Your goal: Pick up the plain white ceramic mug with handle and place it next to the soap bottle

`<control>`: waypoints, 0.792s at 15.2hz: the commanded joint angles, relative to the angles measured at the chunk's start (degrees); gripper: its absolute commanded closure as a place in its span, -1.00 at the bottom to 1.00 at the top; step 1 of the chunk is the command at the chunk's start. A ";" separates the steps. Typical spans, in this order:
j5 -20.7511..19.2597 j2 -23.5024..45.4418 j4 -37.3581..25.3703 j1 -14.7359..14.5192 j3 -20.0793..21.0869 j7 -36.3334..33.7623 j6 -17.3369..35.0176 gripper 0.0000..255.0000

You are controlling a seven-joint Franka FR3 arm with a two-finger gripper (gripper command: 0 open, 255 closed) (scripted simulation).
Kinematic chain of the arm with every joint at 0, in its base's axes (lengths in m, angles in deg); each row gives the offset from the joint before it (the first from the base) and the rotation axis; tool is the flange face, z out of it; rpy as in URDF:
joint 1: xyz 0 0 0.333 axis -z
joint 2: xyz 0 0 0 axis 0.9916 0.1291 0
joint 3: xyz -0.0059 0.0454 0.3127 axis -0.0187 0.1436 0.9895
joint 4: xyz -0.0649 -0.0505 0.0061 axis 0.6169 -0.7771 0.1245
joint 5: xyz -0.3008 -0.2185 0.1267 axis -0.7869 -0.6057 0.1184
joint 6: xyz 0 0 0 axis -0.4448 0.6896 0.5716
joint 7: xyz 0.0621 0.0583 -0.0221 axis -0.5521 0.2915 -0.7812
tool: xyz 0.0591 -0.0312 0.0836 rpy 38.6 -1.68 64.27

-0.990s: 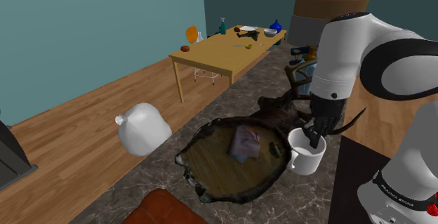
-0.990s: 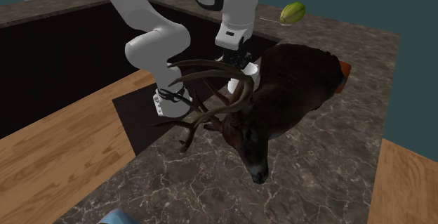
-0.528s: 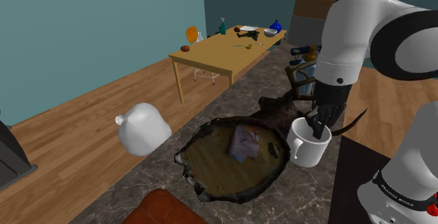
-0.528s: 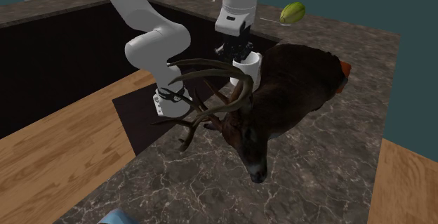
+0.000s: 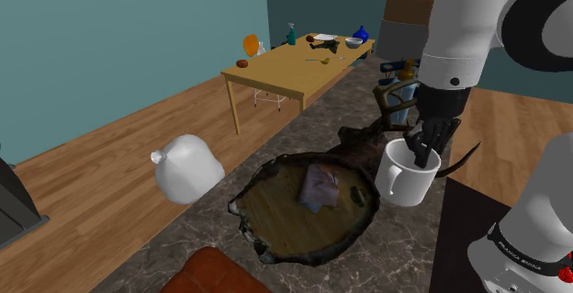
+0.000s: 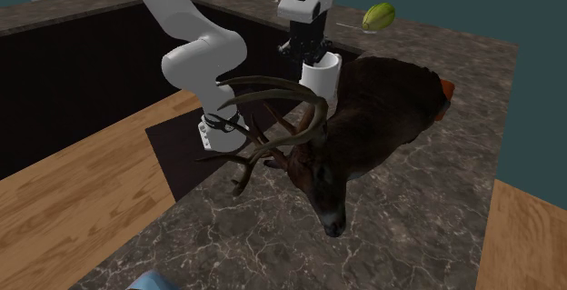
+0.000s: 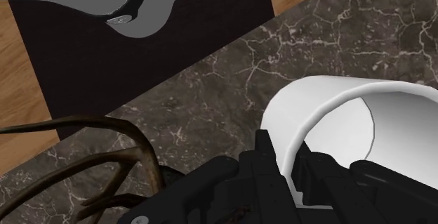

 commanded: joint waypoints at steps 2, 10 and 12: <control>-0.45 0.23 -2.54 0.18 -0.45 -0.25 -2.31 1.00; -1.43 1.26 -9.20 0.57 -1.45 -0.88 -7.91 1.00; -1.64 1.64 -10.94 0.66 -1.67 -1.05 -9.27 1.00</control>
